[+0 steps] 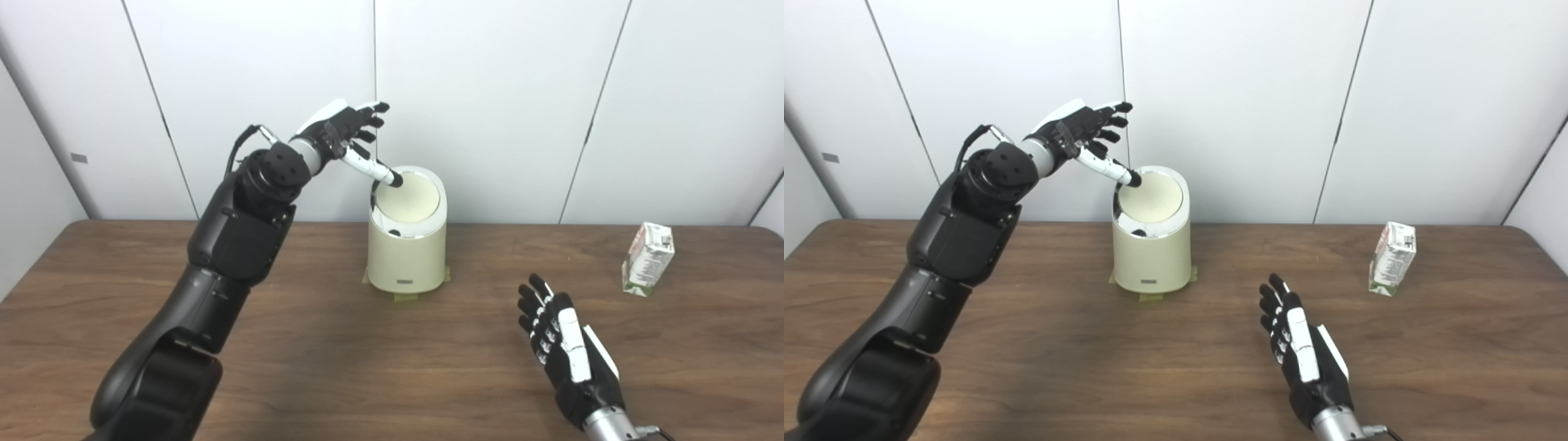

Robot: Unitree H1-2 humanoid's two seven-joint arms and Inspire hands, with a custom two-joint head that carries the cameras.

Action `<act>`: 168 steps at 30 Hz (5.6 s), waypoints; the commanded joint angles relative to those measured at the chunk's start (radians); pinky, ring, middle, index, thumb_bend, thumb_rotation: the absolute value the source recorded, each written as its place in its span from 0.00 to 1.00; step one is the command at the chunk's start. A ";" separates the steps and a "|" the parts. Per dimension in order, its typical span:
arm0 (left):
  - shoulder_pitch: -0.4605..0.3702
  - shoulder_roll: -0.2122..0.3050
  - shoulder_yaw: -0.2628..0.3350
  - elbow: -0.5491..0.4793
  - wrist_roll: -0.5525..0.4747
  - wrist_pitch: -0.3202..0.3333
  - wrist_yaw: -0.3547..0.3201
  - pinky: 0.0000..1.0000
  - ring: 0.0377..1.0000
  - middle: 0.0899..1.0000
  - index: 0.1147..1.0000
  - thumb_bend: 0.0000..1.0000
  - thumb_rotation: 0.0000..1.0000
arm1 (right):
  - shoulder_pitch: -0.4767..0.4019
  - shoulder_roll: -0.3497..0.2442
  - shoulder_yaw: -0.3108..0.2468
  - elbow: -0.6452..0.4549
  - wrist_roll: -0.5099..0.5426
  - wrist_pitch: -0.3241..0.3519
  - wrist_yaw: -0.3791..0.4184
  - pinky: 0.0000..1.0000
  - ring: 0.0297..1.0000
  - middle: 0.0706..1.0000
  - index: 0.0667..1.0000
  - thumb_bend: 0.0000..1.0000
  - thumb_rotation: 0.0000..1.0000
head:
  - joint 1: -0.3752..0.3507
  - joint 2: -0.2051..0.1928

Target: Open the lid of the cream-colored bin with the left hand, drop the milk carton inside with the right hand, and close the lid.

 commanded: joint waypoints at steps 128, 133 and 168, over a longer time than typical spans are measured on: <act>0.912 -0.232 0.389 -0.782 -0.480 -0.099 0.217 0.98 0.96 0.98 0.98 0.40 0.84 | 0.023 -0.208 -0.387 -0.159 -0.126 0.010 -0.188 0.75 0.81 0.84 0.81 0.83 0.22 | -0.324 0.020; 0.912 -0.205 0.370 -0.787 -0.481 -0.099 0.236 0.98 0.96 0.98 0.98 0.38 0.81 | -0.040 -0.259 -0.401 -0.068 -0.138 -0.006 -0.187 0.77 0.83 0.86 0.82 0.86 0.19 | -0.338 0.018; 0.909 -0.135 0.336 -0.867 -0.565 -0.028 0.279 1.00 1.00 1.00 0.99 0.30 0.83 | -0.539 -0.548 -0.050 0.499 -0.487 0.125 -0.085 0.80 0.85 0.86 0.85 0.89 0.06 | -0.344 0.027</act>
